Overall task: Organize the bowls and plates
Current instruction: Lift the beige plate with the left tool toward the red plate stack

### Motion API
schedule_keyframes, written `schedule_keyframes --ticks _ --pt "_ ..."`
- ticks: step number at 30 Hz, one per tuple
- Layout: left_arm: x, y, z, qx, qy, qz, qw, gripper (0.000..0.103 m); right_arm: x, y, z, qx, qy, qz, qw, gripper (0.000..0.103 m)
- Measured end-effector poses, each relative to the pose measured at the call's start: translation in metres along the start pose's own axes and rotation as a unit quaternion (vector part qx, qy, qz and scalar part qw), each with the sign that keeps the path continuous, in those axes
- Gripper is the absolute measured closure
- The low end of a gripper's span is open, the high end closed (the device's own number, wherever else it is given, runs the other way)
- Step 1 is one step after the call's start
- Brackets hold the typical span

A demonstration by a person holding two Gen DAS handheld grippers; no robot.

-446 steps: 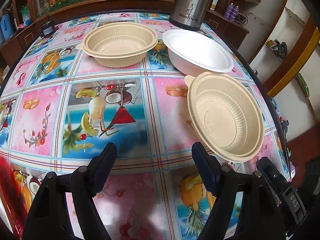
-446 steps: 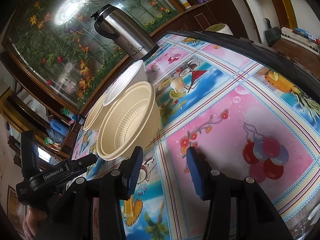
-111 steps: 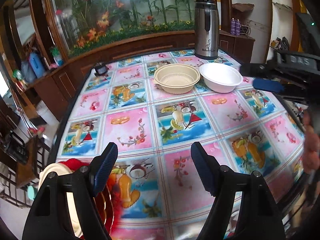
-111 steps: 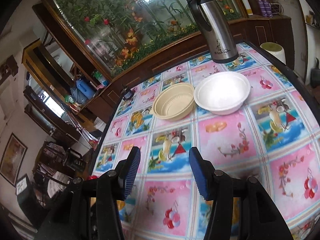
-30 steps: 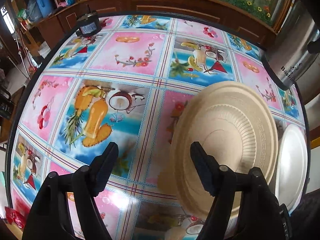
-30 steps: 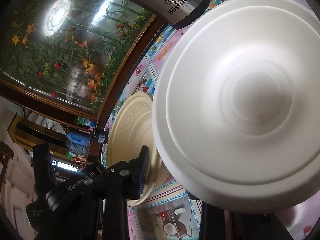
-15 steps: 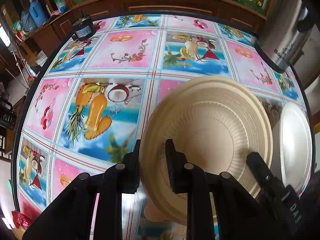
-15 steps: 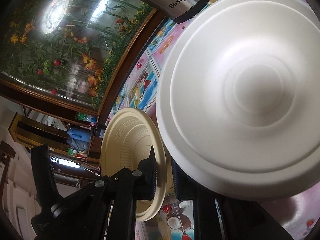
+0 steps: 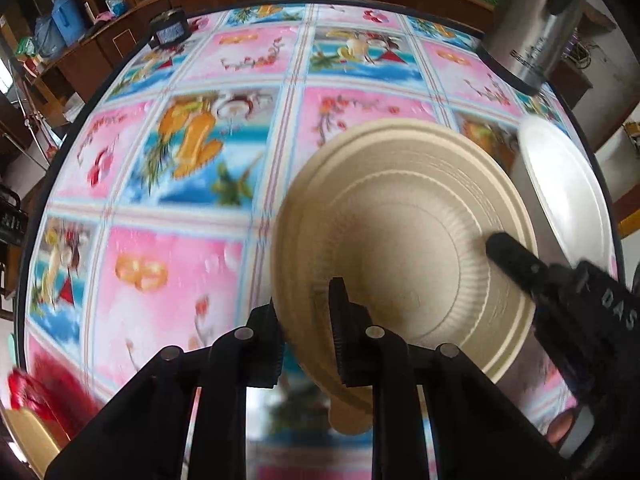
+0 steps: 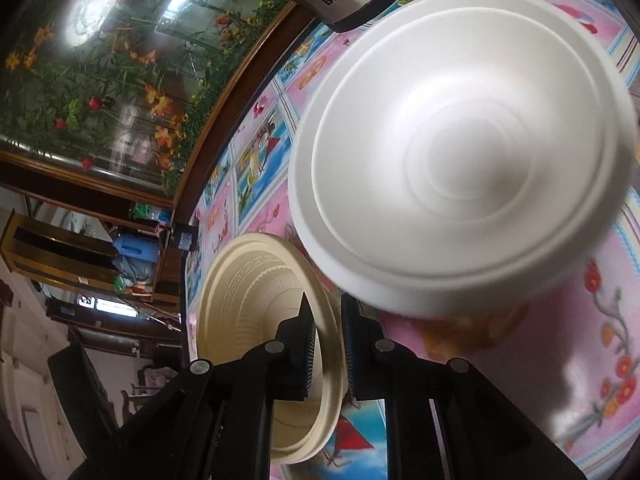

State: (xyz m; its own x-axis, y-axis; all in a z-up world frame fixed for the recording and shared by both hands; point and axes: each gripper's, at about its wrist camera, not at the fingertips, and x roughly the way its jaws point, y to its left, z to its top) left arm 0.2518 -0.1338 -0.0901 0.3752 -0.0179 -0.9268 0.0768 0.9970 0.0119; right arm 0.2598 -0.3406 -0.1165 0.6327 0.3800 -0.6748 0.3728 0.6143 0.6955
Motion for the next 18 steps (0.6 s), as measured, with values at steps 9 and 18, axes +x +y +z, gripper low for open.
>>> schedule_keyframes --ticks 9,18 --pt "-0.016 0.003 -0.049 0.005 -0.003 -0.040 0.9992 0.084 -0.030 -0.012 -0.033 -0.038 0.003 -0.007 0.999 0.091" --pt "-0.028 -0.002 -0.090 0.018 -0.006 -0.075 0.9970 0.084 -0.066 -0.027 -0.068 -0.077 -0.032 -0.035 0.996 0.092"
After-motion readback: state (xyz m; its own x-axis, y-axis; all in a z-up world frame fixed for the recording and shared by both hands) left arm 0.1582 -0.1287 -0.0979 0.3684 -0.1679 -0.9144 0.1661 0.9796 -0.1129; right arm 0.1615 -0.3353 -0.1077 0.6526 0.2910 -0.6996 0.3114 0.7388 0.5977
